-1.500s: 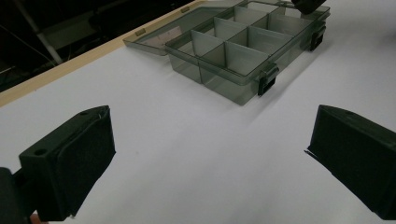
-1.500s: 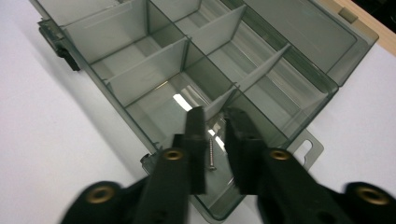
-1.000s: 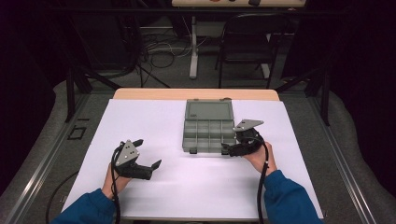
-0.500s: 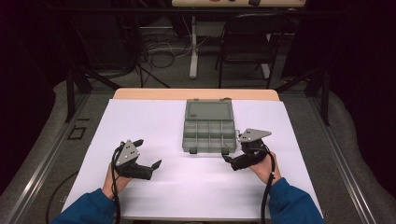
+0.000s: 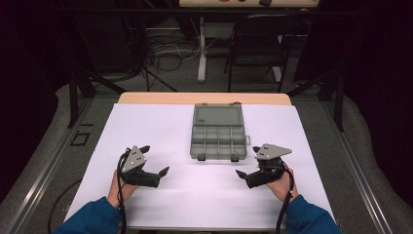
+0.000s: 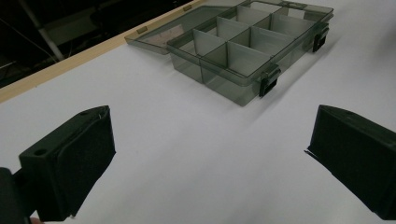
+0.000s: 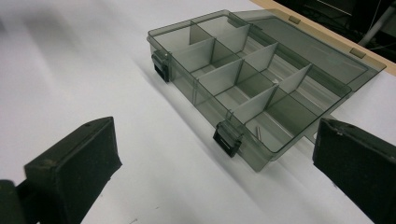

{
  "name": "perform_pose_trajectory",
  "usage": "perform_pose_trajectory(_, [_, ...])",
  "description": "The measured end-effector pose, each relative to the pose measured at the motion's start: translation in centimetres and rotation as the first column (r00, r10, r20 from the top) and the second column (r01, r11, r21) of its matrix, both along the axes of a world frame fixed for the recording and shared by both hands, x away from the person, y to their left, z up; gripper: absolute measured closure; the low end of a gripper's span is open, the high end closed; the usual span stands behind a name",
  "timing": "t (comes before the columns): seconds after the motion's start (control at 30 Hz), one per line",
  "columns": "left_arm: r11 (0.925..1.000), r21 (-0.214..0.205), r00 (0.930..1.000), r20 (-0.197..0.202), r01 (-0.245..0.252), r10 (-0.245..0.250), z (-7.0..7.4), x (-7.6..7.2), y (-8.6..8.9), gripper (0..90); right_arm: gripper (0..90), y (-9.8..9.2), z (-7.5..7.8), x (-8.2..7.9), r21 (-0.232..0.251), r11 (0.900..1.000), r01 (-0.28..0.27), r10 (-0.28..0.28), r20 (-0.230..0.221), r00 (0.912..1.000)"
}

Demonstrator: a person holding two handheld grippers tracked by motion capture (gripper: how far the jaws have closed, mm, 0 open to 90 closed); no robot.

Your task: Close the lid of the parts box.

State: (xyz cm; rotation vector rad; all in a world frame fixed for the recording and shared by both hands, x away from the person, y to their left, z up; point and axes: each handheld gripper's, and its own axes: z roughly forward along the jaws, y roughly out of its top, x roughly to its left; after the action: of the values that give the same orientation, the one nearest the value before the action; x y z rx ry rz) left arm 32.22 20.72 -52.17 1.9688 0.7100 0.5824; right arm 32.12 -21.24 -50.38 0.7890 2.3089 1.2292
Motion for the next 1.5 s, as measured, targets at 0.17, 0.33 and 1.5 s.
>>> perform_pose_trajectory(0.17, [0.9999,-0.003,0.9999,-0.011,-0.01,0.01,0.3,0.4,-0.3,0.0,0.0,0.0,-0.1,-0.1,-0.005,1.0,-0.003,0.003,0.01,0.9999])
perform_pose_trajectory(0.33, [0.9999,0.015,0.9999,-0.009,-0.006,0.006,0.7,1.1,-0.9,0.0,0.0,-0.1,-0.1,0.1,-0.006,1.0,-0.005,0.005,0.014,0.9999])
perform_pose_trajectory(1.5, [0.9989,0.045,0.9955,-0.094,0.014,-0.01,2.3,6.4,-7.3,0.0,0.0,-0.4,0.2,0.2,-0.026,0.9996,0.009,-0.009,0.012,0.9999])
